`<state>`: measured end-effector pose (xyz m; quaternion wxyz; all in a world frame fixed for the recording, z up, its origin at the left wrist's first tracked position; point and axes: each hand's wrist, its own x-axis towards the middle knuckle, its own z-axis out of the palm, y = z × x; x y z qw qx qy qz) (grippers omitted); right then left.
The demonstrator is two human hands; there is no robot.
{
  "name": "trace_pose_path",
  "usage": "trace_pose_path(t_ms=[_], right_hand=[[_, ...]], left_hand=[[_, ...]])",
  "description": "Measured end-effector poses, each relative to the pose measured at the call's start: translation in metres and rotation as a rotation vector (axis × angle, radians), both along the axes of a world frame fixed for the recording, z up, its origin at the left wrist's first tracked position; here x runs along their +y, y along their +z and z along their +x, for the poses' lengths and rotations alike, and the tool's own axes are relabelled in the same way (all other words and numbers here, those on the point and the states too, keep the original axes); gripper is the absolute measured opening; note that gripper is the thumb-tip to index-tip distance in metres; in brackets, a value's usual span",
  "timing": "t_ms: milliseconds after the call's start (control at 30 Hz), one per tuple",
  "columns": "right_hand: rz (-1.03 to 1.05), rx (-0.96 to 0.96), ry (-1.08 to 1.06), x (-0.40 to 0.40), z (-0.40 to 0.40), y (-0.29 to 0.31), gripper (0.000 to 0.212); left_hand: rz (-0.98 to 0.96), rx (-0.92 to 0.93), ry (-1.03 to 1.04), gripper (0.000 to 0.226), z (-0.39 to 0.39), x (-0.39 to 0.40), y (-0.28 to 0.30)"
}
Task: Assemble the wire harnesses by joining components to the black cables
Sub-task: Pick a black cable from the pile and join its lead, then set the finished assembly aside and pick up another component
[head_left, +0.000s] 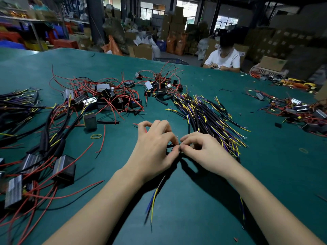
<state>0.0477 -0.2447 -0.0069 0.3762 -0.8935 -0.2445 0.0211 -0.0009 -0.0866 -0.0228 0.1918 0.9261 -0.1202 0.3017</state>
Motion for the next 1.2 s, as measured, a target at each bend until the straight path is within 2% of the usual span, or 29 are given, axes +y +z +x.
trace_pose_path(t_ms=[233,433,500,567,667,767,900,1033,1100,1200], right_hand=[[0.481,0.218,-0.052,0.008,-0.002,-0.004,0.006],[0.653,0.155,0.004,0.013,-0.003,-0.008,0.014],[0.655,0.115,-0.009,0.014,-0.004,-0.008,0.018],[0.561,-0.002,-0.041,0.013,-0.005,-0.008,0.021],[0.442,-0.162,-0.03,0.014,-0.008,-0.008,0.016],[0.387,-0.206,0.02,0.017,-0.012,-0.009,0.012],[0.687,0.013,-0.057,0.015,-0.006,-0.003,0.012],[0.712,0.291,0.047,0.013,-0.008,-0.006,0.01],[0.716,0.324,0.101,0.016,-0.01,-0.008,0.01],[0.701,0.275,0.091,0.016,-0.009,-0.005,0.006]], left_hand=[[-0.199,-0.027,0.014,0.009,0.004,0.002,-0.001],[-0.384,0.021,0.04,0.01,0.008,0.0,-0.004],[-0.416,0.033,0.054,0.009,0.009,0.001,-0.004],[-0.446,0.043,0.059,0.009,0.008,-0.001,-0.005],[-0.57,0.052,0.062,0.01,0.007,-0.003,-0.004],[-0.644,0.024,0.078,0.013,0.006,-0.001,0.0],[-0.569,-0.019,0.066,0.011,0.004,-0.002,0.004],[-0.55,-0.065,0.032,0.006,0.004,-0.004,0.005],[-0.55,-0.083,0.034,0.004,0.004,-0.003,0.005],[-0.517,-0.097,0.046,0.003,0.004,-0.001,0.004]])
